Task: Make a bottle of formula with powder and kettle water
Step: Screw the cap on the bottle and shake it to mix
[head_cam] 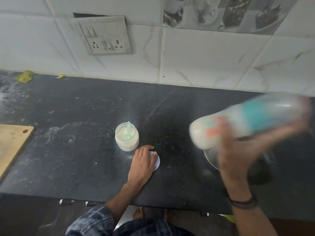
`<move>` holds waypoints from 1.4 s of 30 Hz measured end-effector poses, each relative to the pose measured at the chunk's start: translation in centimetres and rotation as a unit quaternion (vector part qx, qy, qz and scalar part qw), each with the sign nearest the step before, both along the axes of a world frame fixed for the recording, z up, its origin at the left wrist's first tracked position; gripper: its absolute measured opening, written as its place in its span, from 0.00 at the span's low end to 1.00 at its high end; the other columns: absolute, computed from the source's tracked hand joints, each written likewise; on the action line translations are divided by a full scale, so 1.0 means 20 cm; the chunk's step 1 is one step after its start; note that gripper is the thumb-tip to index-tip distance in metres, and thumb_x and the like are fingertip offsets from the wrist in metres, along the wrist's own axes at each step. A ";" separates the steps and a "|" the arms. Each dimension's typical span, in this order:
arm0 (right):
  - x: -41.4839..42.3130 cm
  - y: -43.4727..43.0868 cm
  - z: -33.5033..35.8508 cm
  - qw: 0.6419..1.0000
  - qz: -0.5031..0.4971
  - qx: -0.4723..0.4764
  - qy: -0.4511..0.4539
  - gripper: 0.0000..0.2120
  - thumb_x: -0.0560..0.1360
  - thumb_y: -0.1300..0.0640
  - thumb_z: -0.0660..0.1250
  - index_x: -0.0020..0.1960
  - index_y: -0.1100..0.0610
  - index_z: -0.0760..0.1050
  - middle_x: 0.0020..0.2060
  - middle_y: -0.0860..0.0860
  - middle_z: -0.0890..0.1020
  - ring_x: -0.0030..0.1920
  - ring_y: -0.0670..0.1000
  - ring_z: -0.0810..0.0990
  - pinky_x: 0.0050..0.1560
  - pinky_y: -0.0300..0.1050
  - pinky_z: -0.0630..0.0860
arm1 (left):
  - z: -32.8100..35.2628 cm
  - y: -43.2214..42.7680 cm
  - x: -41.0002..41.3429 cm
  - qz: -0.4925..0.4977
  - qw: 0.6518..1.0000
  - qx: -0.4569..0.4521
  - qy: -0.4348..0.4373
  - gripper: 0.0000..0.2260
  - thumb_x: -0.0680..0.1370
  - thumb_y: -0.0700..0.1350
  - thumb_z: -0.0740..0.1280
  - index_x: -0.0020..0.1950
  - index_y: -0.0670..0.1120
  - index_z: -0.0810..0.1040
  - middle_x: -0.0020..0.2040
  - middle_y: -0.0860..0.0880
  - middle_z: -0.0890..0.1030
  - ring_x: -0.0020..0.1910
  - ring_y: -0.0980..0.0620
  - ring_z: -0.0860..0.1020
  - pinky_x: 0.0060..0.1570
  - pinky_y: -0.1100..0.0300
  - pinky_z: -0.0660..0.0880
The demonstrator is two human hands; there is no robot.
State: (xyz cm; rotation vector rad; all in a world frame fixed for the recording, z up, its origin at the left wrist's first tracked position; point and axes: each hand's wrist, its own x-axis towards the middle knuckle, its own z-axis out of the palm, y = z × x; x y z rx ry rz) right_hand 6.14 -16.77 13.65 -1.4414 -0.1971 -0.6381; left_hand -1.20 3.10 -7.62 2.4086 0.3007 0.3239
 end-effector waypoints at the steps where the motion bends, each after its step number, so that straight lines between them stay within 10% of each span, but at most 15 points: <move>1: -0.02 0.03 -0.02 0.996 0.043 -0.077 -0.011 0.49 0.65 0.58 0.83 0.73 0.67 0.56 0.67 0.51 0.72 0.62 0.46 0.79 0.58 0.44 0.79 | 0.00 0.00 0.00 -0.001 1.000 0.001 -0.002 0.12 0.84 0.47 0.60 0.63 0.44 0.75 0.61 0.48 0.78 0.60 0.48 0.73 0.63 0.52 0.72; 3: -0.07 0.06 -0.02 0.988 0.096 -0.116 -0.039 0.45 0.65 0.63 0.80 0.73 0.64 0.55 0.66 0.42 0.69 0.60 0.38 0.75 0.58 0.34 0.75 | 0.01 0.00 0.00 0.005 1.000 -0.005 0.005 0.15 0.83 0.51 0.58 0.64 0.45 0.75 0.62 0.48 0.78 0.61 0.48 0.73 0.63 0.53 0.72; 7: -0.04 0.02 0.06 0.996 -0.019 0.040 -0.083 0.54 0.72 0.51 0.79 0.73 0.77 0.43 0.71 0.68 0.65 0.64 0.61 0.76 0.59 0.48 0.78 | 0.01 0.00 0.00 0.007 1.000 -0.012 -0.001 0.10 0.84 0.46 0.61 0.63 0.45 0.75 0.62 0.49 0.77 0.62 0.50 0.72 0.65 0.53 0.71; 12: -0.06 0.09 -0.02 0.986 0.097 -0.130 -0.048 0.42 0.68 0.58 0.77 0.73 0.57 0.57 0.66 0.34 0.68 0.60 0.38 0.75 0.57 0.34 0.76 | 0.01 0.00 0.00 0.009 1.000 -0.022 0.008 0.11 0.84 0.46 0.62 0.64 0.45 0.75 0.63 0.49 0.77 0.62 0.50 0.72 0.64 0.55 0.70; 17: -0.02 0.02 0.06 0.994 -0.024 0.072 -0.075 0.51 0.72 0.49 0.80 0.69 0.79 0.51 0.66 0.61 0.77 0.60 0.60 0.82 0.55 0.58 0.82 | 0.01 0.00 0.00 0.012 1.000 -0.019 0.006 0.11 0.84 0.46 0.61 0.65 0.45 0.75 0.63 0.49 0.77 0.62 0.50 0.72 0.65 0.54 0.70; 21: -0.03 0.09 -0.04 0.986 0.095 -0.127 -0.041 0.44 0.68 0.61 0.80 0.72 0.60 0.54 0.65 0.31 0.70 0.60 0.34 0.75 0.57 0.31 0.74 | 0.02 0.01 0.00 0.015 0.999 -0.033 0.018 0.16 0.83 0.53 0.57 0.66 0.47 0.74 0.63 0.52 0.76 0.63 0.52 0.71 0.65 0.57 0.69; 27: -0.02 0.04 0.12 0.985 -0.028 -0.051 -0.162 0.47 0.74 0.57 0.75 0.69 0.81 0.44 0.64 0.57 0.62 0.67 0.40 0.70 0.65 0.36 0.70 | 0.04 -0.01 0.00 0.012 0.999 -0.032 0.014 0.14 0.83 0.50 0.59 0.64 0.45 0.75 0.63 0.50 0.77 0.63 0.51 0.71 0.66 0.55 0.69; 32: -0.01 0.07 0.06 0.981 0.071 -0.154 -0.094 0.43 0.67 0.60 0.78 0.72 0.71 0.56 0.66 0.43 0.68 0.63 0.37 0.72 0.61 0.37 0.74 | 0.04 0.00 -0.01 -0.003 1.000 -0.010 0.001 0.08 0.83 0.41 0.64 0.61 0.43 0.76 0.62 0.46 0.78 0.62 0.46 0.73 0.64 0.49 0.72; 38: 0.00 -0.01 0.03 0.993 -0.044 0.106 -0.039 0.53 0.69 0.44 0.81 0.70 0.79 0.55 0.66 0.72 0.72 0.57 0.70 0.81 0.52 0.66 0.81 | 0.03 -0.01 0.01 0.024 0.999 -0.011 0.043 0.20 0.82 0.56 0.54 0.67 0.48 0.74 0.62 0.48 0.77 0.62 0.49 0.73 0.63 0.56 0.70; 42: -0.01 0.05 -0.01 0.987 0.071 -0.132 -0.061 0.41 0.69 0.56 0.78 0.73 0.57 0.57 0.66 0.46 0.70 0.61 0.46 0.76 0.58 0.48 0.79 | 0.04 0.00 -0.01 -0.010 1.000 -0.009 0.001 0.09 0.83 0.44 0.63 0.62 0.45 0.75 0.62 0.46 0.78 0.62 0.45 0.73 0.64 0.49 0.72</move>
